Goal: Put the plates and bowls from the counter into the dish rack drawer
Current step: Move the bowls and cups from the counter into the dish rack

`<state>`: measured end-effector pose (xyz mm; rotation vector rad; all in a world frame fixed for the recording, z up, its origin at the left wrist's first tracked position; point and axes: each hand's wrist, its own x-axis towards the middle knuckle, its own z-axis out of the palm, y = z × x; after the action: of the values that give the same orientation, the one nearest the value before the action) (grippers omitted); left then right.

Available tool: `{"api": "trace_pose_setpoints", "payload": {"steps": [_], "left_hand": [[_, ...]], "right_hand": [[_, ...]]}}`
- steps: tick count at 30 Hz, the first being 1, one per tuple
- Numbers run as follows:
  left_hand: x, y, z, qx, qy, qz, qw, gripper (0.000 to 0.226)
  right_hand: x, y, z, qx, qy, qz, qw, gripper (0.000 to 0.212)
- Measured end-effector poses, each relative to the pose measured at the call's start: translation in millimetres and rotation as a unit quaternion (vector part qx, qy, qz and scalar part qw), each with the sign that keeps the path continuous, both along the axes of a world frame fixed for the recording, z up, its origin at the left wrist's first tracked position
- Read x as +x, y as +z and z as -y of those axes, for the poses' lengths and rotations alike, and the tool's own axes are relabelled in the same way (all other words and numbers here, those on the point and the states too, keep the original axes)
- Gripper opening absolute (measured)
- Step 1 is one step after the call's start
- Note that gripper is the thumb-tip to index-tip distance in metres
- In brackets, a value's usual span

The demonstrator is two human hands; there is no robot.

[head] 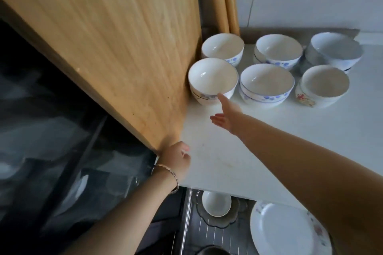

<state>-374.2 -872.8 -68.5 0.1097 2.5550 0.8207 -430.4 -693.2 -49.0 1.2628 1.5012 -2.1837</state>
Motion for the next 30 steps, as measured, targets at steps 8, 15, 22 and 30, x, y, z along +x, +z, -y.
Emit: {"api": "trace_pose_setpoints", "payload": {"steps": [8,15,22,30], "left_hand": [[2.2,-18.2,6.5,0.053,0.017,0.033,0.998,0.026],[19.4,21.7,-22.4,0.243,0.166,0.133,0.946,0.038],[116.2,56.5,-71.7,0.168,0.013,0.232,0.958,0.025],[267.0,-11.1,-157.0,0.096,-0.079,0.236,0.964,0.044]], "right_hand": [[-12.8,-3.5,2.8,-0.001,-0.067,-0.056,0.996,0.022],[112.9,-1.7,-22.6,0.011,0.034,-0.008,0.999,0.008],[283.2,12.5,-78.7,0.077,0.167,0.007,0.983,0.022],[439.8,-8.8,-158.5,0.209,0.24,0.125,0.939,0.013]]}}
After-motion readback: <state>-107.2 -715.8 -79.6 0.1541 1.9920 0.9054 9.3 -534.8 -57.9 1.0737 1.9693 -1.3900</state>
